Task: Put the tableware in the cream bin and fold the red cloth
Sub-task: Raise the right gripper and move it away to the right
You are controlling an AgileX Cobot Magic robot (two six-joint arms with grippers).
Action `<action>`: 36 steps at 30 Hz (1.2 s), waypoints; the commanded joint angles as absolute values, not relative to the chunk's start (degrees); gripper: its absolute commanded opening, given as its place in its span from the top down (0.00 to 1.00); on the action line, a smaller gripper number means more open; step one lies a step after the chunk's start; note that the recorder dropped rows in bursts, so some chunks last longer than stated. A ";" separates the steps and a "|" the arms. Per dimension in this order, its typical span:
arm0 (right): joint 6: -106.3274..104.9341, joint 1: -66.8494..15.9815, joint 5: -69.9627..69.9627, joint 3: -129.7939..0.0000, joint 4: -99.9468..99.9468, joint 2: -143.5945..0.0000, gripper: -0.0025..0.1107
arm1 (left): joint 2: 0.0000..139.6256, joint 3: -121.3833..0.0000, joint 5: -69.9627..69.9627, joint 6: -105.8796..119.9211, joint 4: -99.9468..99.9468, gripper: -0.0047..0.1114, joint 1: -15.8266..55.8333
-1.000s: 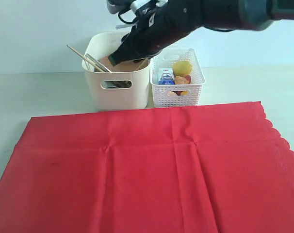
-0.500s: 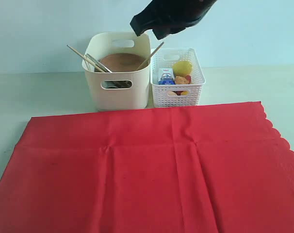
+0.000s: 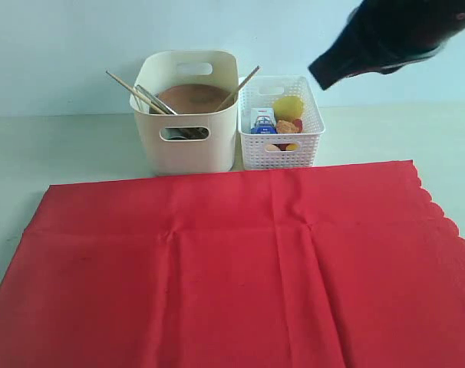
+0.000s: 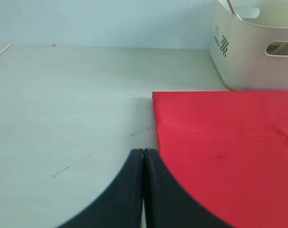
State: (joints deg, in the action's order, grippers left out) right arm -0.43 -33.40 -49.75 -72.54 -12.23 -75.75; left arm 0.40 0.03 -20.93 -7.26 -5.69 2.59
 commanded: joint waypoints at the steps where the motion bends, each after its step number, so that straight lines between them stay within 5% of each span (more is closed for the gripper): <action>1: 3.53 -33.17 -50.81 -68.34 -19.27 -68.57 0.98 | 0.00 0.00 -20.45 -7.28 -5.78 0.96 2.56; 20: 33.65 -33.17 -48.31 -45.45 -45.55 -57.31 0.98 | 0.00 0.00 -20.45 -7.28 -5.78 0.96 2.56; 36: 22.68 -33.17 -44.63 -42.52 -29.63 -62.46 0.98 | 0.00 0.00 -20.45 -7.28 -5.78 0.96 3.63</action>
State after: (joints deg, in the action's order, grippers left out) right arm 27.67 -33.40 -46.06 -42.29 -33.97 -60.87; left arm 0.40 0.03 -20.93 -7.26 -5.69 3.23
